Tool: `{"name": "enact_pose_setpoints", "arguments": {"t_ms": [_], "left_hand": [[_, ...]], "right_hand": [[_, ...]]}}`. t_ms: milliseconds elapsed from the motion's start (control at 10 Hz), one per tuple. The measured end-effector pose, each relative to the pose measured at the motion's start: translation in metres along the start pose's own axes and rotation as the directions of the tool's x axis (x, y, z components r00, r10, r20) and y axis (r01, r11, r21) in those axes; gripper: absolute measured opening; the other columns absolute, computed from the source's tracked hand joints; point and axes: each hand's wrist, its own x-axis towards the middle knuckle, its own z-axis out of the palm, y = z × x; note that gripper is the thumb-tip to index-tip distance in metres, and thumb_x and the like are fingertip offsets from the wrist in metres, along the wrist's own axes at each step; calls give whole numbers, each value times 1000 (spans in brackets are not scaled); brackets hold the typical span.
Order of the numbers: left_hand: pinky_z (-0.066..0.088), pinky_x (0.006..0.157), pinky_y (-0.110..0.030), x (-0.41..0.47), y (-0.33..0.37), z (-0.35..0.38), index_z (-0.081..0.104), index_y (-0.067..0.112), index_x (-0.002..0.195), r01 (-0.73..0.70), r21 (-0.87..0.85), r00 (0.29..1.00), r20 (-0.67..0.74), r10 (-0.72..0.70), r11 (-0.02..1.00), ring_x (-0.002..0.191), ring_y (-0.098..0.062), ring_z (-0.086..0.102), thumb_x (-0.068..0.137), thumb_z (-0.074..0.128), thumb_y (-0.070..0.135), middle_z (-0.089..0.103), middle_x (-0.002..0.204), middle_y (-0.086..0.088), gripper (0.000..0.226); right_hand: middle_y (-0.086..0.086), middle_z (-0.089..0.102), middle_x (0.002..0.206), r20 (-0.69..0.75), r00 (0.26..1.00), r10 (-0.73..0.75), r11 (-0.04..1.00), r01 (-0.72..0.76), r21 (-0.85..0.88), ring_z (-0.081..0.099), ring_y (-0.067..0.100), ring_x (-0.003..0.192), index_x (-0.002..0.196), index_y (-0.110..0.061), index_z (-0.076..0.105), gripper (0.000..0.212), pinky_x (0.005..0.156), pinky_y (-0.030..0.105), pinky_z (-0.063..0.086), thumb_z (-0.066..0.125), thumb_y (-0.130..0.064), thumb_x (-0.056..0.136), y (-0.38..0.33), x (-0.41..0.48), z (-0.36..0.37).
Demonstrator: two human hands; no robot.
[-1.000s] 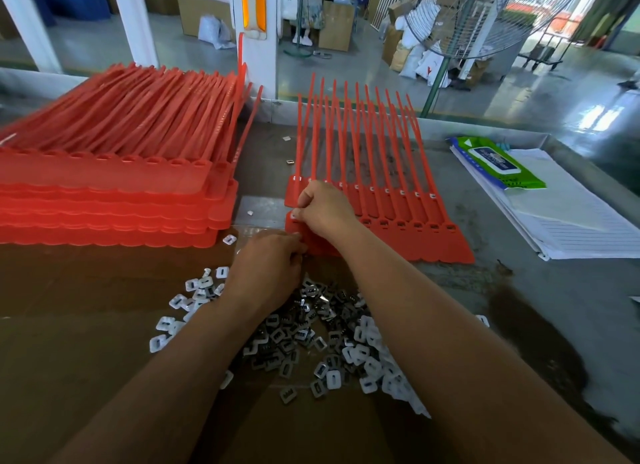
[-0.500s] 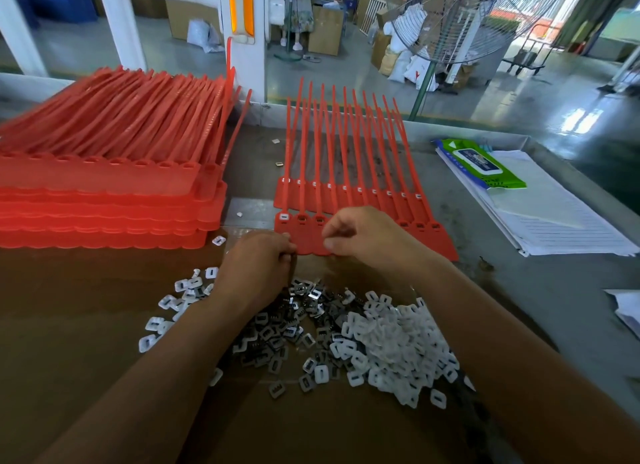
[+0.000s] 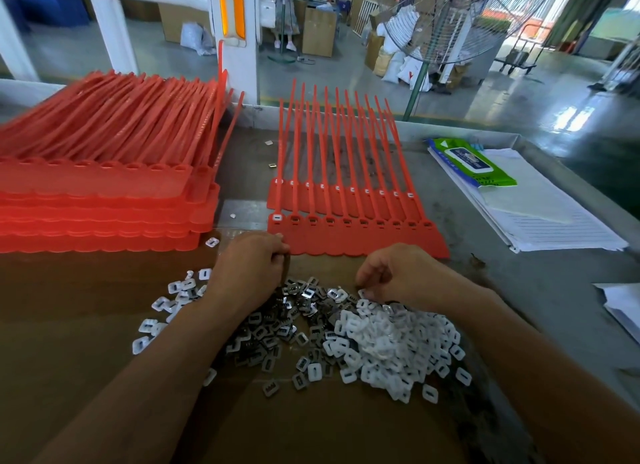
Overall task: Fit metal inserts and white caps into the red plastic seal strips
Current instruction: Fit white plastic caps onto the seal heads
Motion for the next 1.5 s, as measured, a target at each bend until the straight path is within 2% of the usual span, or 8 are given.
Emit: {"name": "enact_pose_setpoints", "arguments": {"t_ms": [200,300,500,700,800,900,1200,1500], "left_hand": [[30,98,-21,0,-1,0,66,9,108,2,-2,1000,-4,-2,1000,115,-15,51,85,50,6,59,123,-2,27],[31,98,-22,0,-1,1,66,9,107,1,-4,1000,-5,-1,1000,115,-15,51,85,50,6,59,123,-2,27],[31,98,-22,0,-2,1,66,10,108,0,-8,1000,-4,0,1000,115,-15,51,86,49,6,59,123,-2,28],[30,98,-21,0,-3,1,66,10,108,-3,-21,1000,-13,3,1000,115,-15,51,86,50,6,58,123,-2,27],[31,99,-22,1,-3,2,65,11,108,-2,-24,1000,-3,2,1000,116,-15,51,86,49,7,58,124,-2,28],[33,99,-24,0,-3,2,66,10,107,-1,-35,1000,-8,1,999,116,-15,51,85,50,6,58,124,-2,27],[44,89,-36,-1,-2,-1,69,7,98,-9,-38,1000,-18,9,999,104,-23,57,83,50,6,65,111,-9,24],[47,80,-40,-2,-3,0,70,5,87,-25,-53,999,-21,24,998,94,-26,60,82,50,6,67,98,-12,21]], "right_hand": [[-13,60,72,-18,1000,-8,1000,8,-2,54,-4,64,70,-27,59,20,58,5,43,71,-13,78,1,1,1],[-7,63,75,-12,1000,6,996,-5,88,60,5,70,73,-28,58,20,67,17,50,70,-12,79,3,-1,-1],[-13,60,67,-61,997,-42,992,49,115,51,-2,58,77,-28,64,10,59,10,42,64,-23,85,0,2,-1],[-6,66,74,-199,979,-49,977,88,194,64,19,73,75,-22,64,11,70,29,51,61,-24,86,-16,15,-1],[-13,61,75,-217,975,-43,977,86,193,57,4,71,75,-26,60,12,63,17,43,63,-20,85,-22,27,0],[-8,60,83,-259,966,-11,973,70,219,56,4,78,85,-24,60,9,64,14,40,65,-17,84,-25,44,1],[-4,59,81,-343,939,-3,984,65,168,53,7,76,89,-8,70,11,67,19,36,60,-9,86,-38,99,8],[2,69,93,-311,948,62,983,-3,186,56,8,80,82,-11,72,11,71,18,36,62,-11,84,-41,125,20]]}}
